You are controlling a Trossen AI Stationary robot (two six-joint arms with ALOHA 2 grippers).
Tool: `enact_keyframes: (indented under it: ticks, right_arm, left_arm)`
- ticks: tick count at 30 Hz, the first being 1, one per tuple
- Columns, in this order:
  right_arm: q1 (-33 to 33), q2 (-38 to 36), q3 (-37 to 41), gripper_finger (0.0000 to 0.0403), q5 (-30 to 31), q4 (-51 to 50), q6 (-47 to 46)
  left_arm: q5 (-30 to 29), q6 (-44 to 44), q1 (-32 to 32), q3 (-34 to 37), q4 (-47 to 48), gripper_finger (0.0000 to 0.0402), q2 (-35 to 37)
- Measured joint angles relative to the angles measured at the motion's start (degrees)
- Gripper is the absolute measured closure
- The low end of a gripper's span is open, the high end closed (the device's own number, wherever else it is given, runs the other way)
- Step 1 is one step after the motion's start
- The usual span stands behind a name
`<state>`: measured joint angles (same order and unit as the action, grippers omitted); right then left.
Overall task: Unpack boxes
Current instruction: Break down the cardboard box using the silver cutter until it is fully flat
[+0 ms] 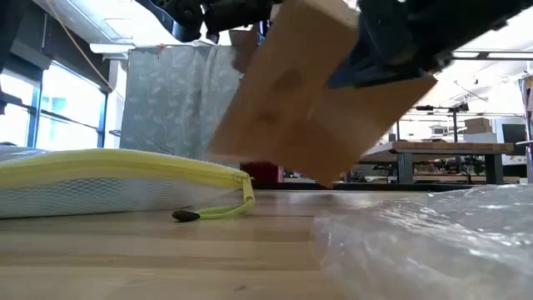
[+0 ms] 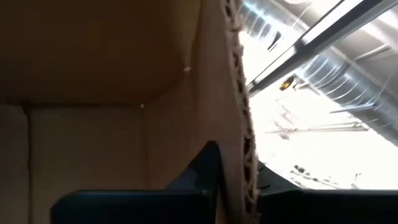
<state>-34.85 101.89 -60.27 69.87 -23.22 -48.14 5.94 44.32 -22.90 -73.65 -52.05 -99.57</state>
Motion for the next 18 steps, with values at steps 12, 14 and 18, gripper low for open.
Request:
enact_keyframes:
  ticks: [12, 14, 18]
  right_arm:
    - [-8.6, -7.1, -2.8, 0.0104, 15.2, -6.7, 3.8]
    - [-10.8, -9.2, -2.8, 0.0108, 15.7, -10.4, 2.5]
    - [-15.9, -14.1, -2.7, 0.0117, 16.8, -12.3, 5.1]
  left_arm:
    - [-4.4, 4.4, 3.9, 0.0, -0.6, 0.0401, -0.1]
    - [-6.9, 3.0, 5.9, -1.0, -0.6, 0.0401, -0.7]
    - [-4.6, 1.8, 8.1, -4.3, 0.0, 0.0401, -3.4]
